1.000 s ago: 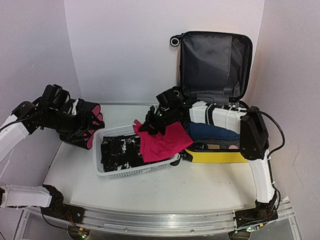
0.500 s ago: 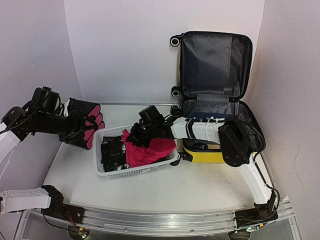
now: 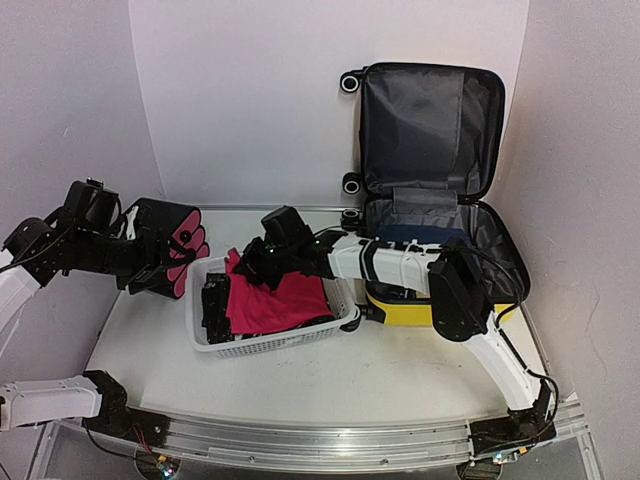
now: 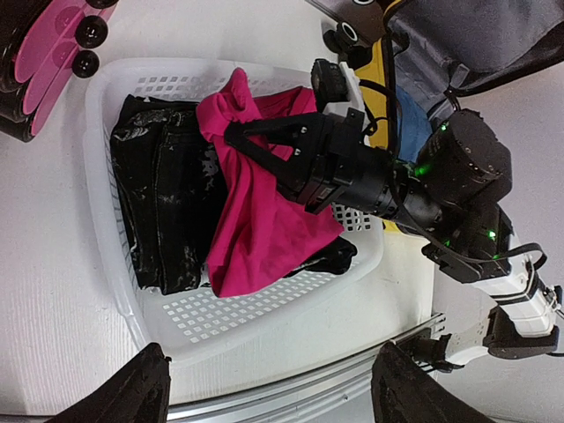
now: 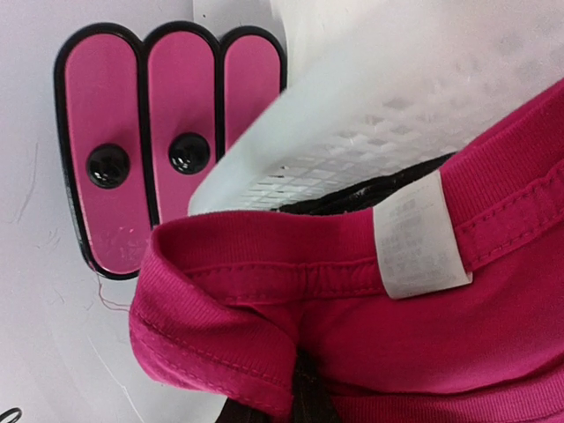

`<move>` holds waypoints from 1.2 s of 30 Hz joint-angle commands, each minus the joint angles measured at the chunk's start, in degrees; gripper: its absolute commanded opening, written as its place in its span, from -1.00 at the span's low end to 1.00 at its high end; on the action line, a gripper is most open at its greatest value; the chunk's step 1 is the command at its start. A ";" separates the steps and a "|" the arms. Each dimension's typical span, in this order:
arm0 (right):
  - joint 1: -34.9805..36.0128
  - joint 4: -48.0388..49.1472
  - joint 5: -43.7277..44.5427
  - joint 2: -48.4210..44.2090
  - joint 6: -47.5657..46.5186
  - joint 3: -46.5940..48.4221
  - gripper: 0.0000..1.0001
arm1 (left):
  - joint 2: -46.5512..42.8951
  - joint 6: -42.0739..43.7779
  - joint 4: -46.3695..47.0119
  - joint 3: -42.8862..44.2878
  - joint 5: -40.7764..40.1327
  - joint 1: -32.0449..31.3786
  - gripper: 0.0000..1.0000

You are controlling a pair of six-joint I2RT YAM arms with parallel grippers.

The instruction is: Open, take out, and arrange the luggage

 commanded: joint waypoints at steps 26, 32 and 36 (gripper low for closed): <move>-6.22 -29.09 -15.33 -9.88 -29.75 8.71 0.54 | 11.21 4.60 0.84 2.98 0.88 0.19 0.54; -8.40 -32.52 -23.52 -15.89 -40.23 -0.12 0.44 | 22.23 7.87 5.62 7.38 4.70 -0.48 0.26; -8.99 -35.75 -26.62 -16.64 -45.88 -3.24 -0.05 | 32.83 8.71 8.17 12.05 8.35 -0.51 -0.06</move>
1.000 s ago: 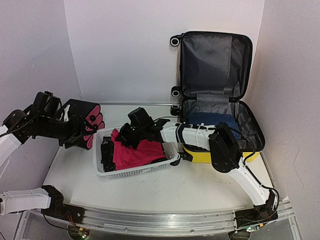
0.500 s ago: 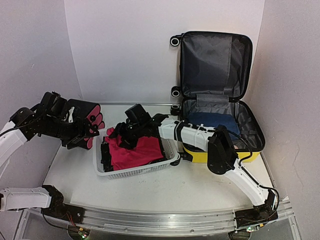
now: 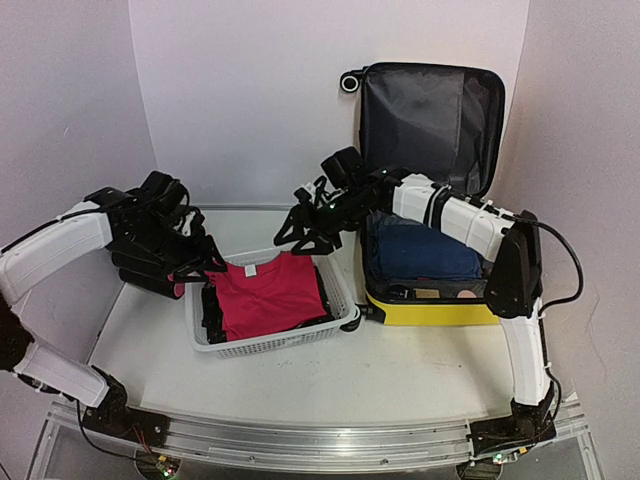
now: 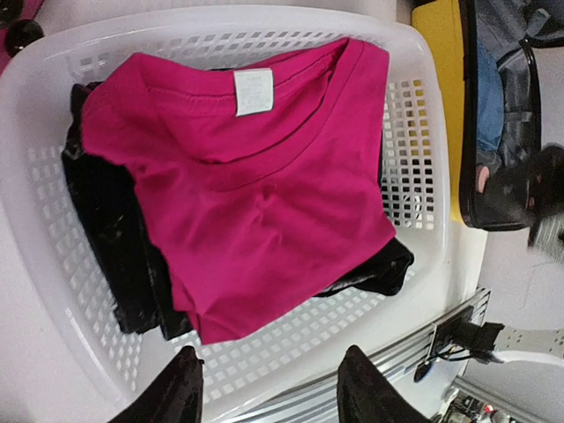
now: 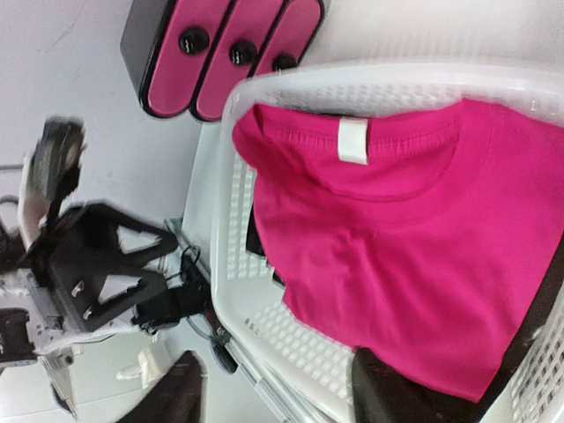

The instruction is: Open, take out, and arrange the luggage

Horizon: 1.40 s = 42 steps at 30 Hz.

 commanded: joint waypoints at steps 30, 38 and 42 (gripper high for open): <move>0.18 -30.83 10.46 -2.08 -28.89 8.86 -0.14 | 20.92 15.31 -1.14 20.50 -3.90 1.16 0.29; -10.30 -30.05 27.60 -12.19 -23.76 -3.59 0.33 | 17.71 16.81 1.75 25.12 -0.65 1.00 0.41; -16.72 -28.26 30.12 -12.58 -17.79 -8.49 0.34 | 18.73 16.11 2.15 26.86 -0.29 0.96 0.42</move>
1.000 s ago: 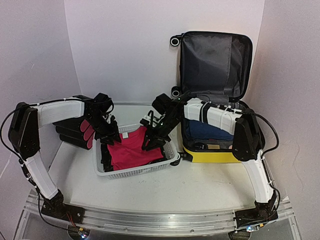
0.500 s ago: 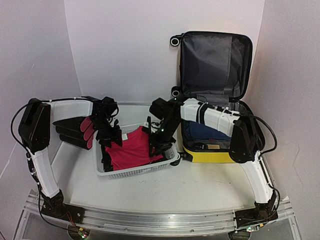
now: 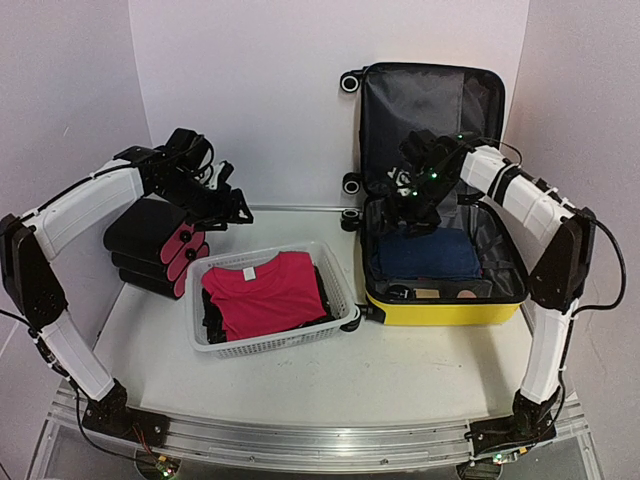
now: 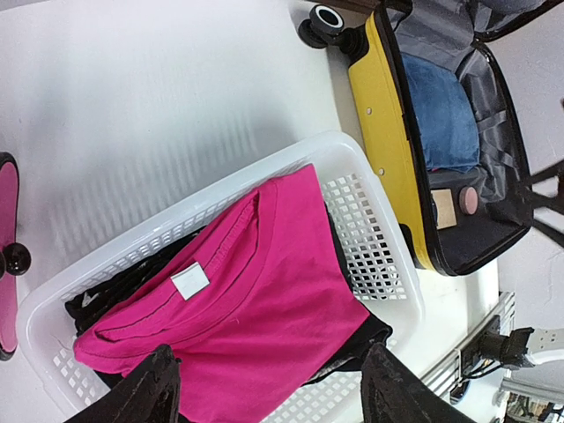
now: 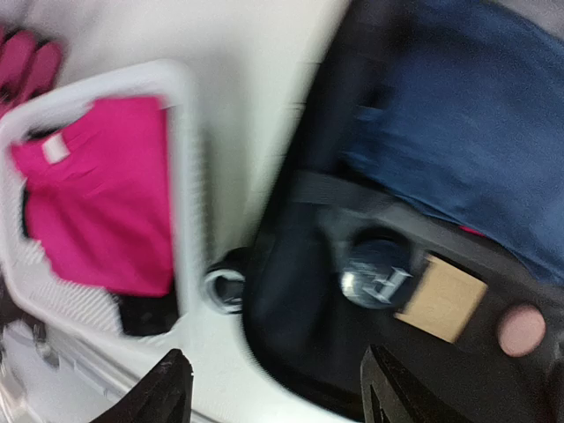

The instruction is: Open, take out, and arrange the luggage

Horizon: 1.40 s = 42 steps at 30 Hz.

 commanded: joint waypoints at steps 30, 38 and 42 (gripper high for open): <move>-8.38 14.56 -1.07 22.40 2.10 3.29 0.00 | 1.98 -4.78 1.61 2.86 3.97 0.11 0.42; -7.85 14.56 1.74 24.20 0.23 3.72 0.16 | 1.45 -4.61 1.60 2.23 3.53 0.09 0.42; -7.08 14.31 2.77 25.16 -1.17 4.65 0.17 | 1.52 -4.78 1.60 2.21 3.57 0.04 0.42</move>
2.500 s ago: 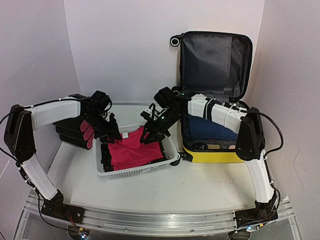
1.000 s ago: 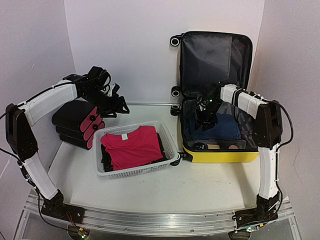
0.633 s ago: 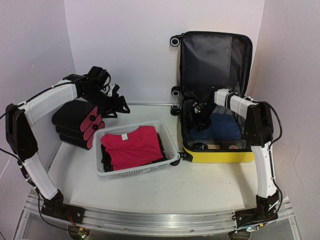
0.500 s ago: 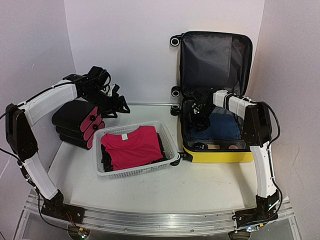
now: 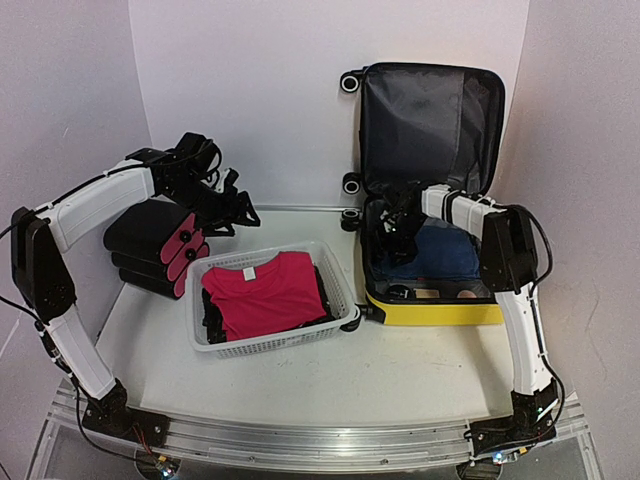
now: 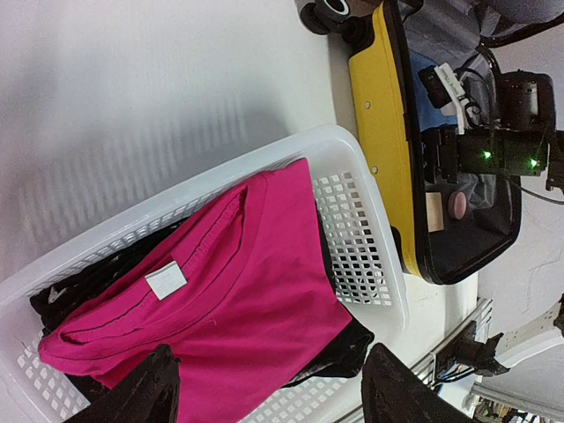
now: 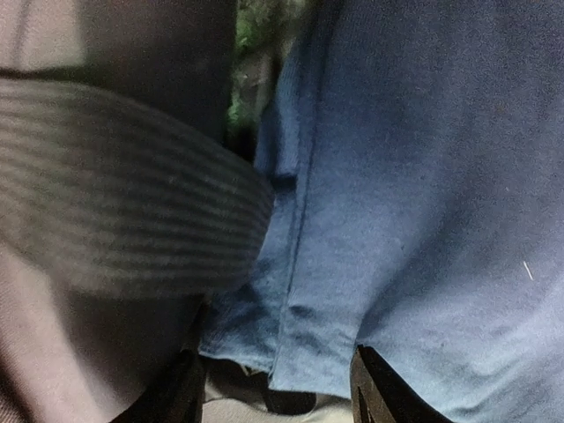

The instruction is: Open, take out, and arrange the luggage

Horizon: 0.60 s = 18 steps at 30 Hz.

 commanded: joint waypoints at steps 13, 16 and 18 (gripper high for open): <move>3.79 -2.43 12.81 5.23 -5.20 4.75 0.27 | -2.44 0.52 1.33 1.23 -0.37 0.12 0.42; 3.79 -2.54 14.39 4.49 -5.64 4.84 0.16 | -2.68 0.53 1.29 1.04 -0.59 0.08 0.43; 3.70 -2.47 13.58 3.85 -5.85 5.53 -0.03 | -2.80 0.44 1.31 0.96 -0.67 0.04 0.43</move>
